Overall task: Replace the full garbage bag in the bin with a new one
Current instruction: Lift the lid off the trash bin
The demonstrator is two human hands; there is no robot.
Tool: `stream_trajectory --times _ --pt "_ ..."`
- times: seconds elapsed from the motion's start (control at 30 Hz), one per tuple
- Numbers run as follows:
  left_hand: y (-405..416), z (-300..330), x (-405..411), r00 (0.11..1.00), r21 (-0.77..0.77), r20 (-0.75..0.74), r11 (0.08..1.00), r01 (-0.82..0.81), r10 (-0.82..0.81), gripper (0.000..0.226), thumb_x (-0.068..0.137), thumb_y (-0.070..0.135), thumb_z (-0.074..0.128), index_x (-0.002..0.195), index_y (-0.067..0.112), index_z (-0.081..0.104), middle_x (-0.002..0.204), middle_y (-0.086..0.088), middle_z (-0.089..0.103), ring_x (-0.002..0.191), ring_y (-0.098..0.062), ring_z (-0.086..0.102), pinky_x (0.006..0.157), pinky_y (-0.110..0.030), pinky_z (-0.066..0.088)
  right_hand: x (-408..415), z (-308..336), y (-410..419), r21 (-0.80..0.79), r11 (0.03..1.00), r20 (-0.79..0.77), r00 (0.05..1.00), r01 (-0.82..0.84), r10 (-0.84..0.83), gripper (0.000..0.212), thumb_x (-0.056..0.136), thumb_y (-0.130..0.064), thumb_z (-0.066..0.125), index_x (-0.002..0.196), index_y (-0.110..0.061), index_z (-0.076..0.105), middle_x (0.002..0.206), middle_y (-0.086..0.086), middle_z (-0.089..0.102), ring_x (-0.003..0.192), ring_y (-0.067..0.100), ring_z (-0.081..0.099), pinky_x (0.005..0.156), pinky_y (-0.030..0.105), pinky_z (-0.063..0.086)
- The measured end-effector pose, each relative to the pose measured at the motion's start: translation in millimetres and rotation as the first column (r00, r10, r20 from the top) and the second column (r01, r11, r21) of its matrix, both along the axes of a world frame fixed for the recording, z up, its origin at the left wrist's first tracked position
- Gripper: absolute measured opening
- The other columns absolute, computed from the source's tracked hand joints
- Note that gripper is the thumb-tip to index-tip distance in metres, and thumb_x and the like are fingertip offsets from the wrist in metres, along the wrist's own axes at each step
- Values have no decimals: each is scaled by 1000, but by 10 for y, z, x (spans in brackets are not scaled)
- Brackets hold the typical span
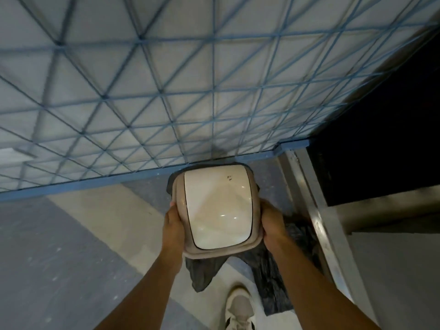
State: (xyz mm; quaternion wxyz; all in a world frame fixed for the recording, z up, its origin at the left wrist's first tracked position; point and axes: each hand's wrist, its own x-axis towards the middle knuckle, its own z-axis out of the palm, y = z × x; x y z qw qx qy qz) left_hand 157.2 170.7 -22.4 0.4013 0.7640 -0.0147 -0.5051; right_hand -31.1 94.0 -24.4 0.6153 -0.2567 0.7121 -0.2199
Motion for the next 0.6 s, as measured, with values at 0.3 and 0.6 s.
stream_trajectory --times 0.3,0.6 --pt "1664 297 1022 1000 -63 2 998 21 -21 80 78 76 22 137 28 46 139 -4 52 128 -25 47 111 -50 34 1111 417 1672 -5 1000 11 1000 29 -29 28 92 -19 43 79 -18 67 89 7 70 96 30 63 92 44 51" --pt "2778 133 1455 999 -133 -7 990 47 -49 113 45 101 30 137 36 43 139 3 52 127 -22 49 108 -51 37 1536 303 2749 -34 999 -10 1000 3 -4 30 97 -24 39 110 -15 65 114 9 67 108 28 59 101 48 45"
